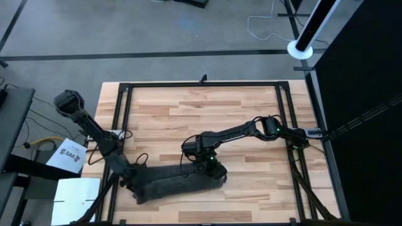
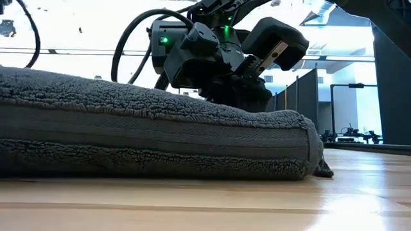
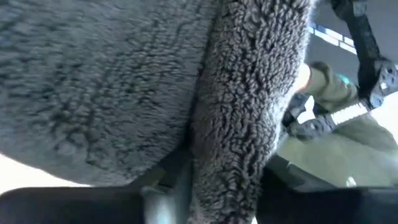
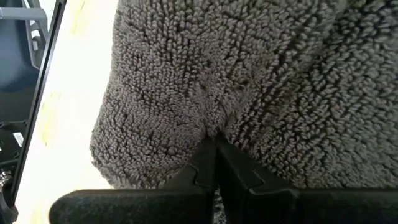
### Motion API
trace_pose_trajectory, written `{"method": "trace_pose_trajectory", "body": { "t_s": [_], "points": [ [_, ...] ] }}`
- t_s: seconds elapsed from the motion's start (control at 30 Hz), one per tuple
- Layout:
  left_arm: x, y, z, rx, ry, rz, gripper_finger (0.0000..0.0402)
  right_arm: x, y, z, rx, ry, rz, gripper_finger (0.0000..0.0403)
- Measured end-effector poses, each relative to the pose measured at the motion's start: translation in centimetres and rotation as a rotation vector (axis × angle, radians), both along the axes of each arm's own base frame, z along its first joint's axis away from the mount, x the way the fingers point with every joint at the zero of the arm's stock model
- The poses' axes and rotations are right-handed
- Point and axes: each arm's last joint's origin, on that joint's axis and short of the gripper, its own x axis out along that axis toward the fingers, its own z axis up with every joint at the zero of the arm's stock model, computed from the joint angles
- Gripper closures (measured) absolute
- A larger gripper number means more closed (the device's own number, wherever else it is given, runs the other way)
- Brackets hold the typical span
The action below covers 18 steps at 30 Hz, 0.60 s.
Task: Roll towel
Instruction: Roll the black towel
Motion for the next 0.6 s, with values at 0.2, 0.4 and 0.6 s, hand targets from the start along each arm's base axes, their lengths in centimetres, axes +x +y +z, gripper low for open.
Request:
{"method": "trace_pose_trajectory", "body": {
  "t_s": [0.2, 0.4, 0.6],
  "points": [
    [0.5, 0.6, -0.2, -0.024, 0.108, -0.102, 0.0268, 0.0, 0.0, 0.0, 0.001, -0.005, 0.000, 0.0403],
    [0.4, 1.1, -0.8, -0.032, 0.264, -0.182, 0.0268, 0.0, 0.0, 0.0, 0.002, -0.004, -0.002, 0.0403],
    [0.6, 1.2, 0.1, -0.026, 0.397, -0.246, 0.0274, 0.1, 0.1, 0.0, 0.003, -0.006, 0.001, 0.0403]
  ]
}}
